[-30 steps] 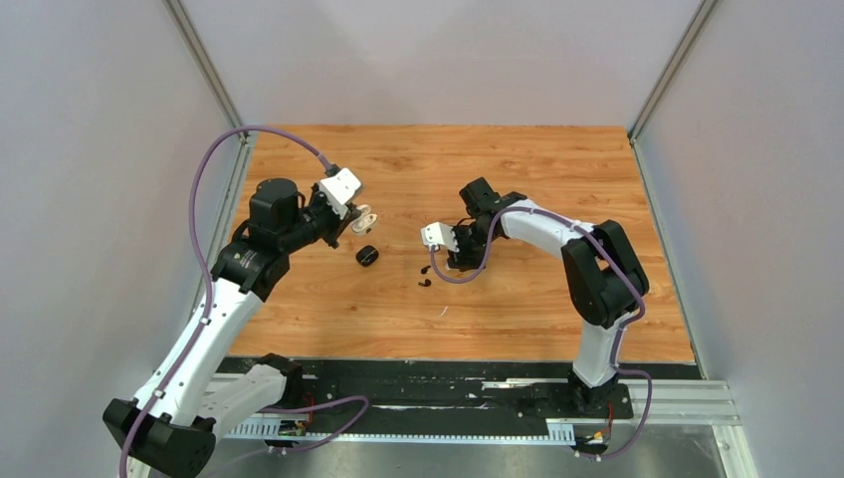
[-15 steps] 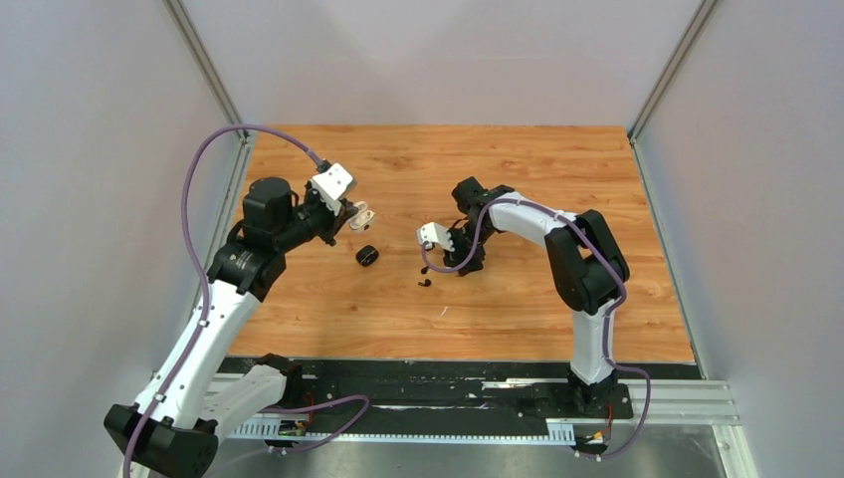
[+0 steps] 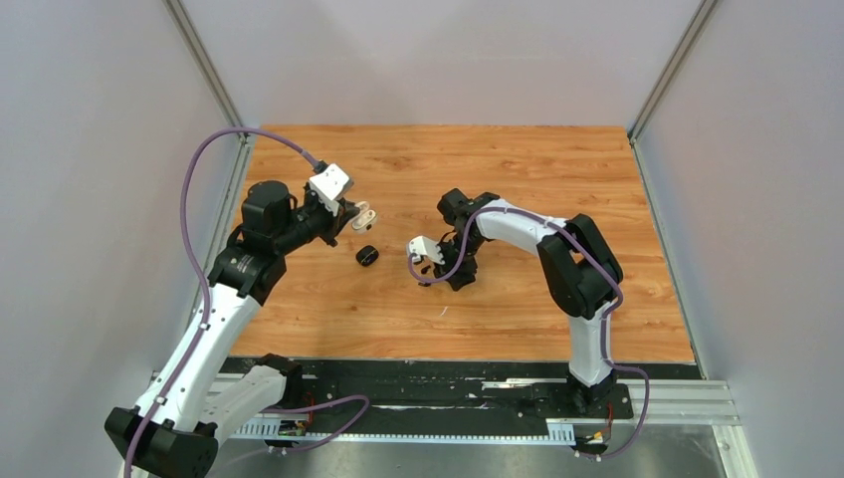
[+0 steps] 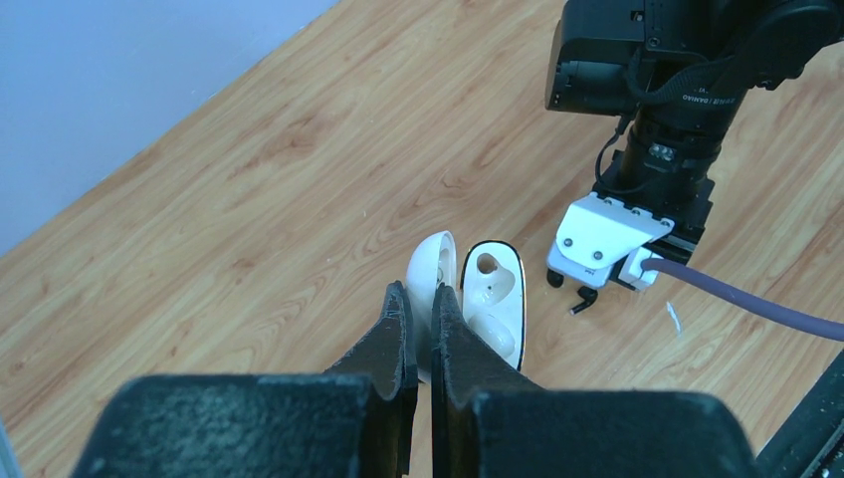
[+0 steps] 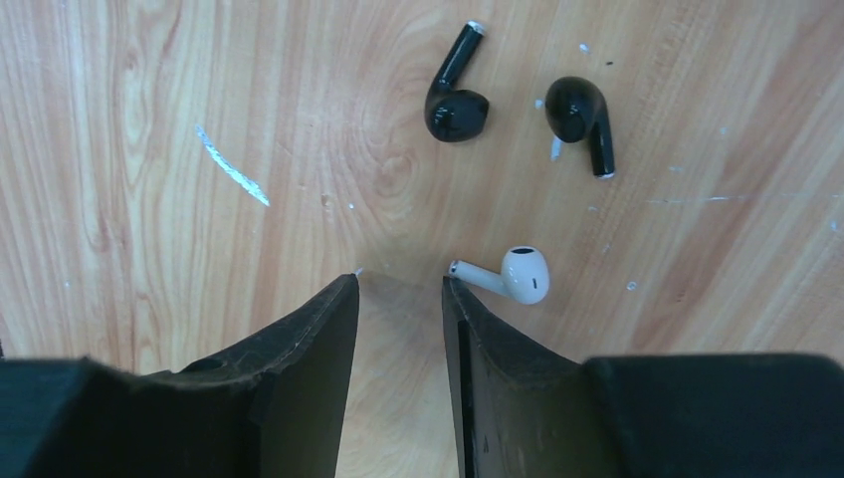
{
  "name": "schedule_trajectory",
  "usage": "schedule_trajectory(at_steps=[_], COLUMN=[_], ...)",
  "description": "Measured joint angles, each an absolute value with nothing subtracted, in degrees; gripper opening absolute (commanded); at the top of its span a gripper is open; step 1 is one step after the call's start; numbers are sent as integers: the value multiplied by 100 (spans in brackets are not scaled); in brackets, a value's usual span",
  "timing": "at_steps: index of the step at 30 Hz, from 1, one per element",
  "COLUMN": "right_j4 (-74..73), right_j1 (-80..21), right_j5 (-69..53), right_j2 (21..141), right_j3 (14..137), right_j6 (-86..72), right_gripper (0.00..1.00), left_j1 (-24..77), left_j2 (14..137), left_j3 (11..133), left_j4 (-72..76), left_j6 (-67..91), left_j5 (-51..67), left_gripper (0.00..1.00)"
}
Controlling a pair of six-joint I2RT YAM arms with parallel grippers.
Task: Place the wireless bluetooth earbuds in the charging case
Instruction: Rotate the right earbud at the center of the board, then pick up the right earbud from the center of the board.
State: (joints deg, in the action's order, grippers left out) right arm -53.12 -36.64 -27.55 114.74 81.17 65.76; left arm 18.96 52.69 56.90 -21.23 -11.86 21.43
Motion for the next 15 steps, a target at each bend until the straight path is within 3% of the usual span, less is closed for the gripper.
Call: schedule_trajectory(at_steps=[8,15], right_j4=[-5553,-5496], right_j1=[-3592,-3413], right_j5=[-2689,-2766], right_j2=[11465,11343], right_j3=[8173,8477], right_j6=[6158,5559], right_gripper=[36,46], left_j1=[1896,1894], left_j2=[5227,5135], left_j3=[5629,5629], left_j4=[-2073,-2075], left_j6=[-1118,-1118], left_j5=[2202,2198], left_gripper=[0,0])
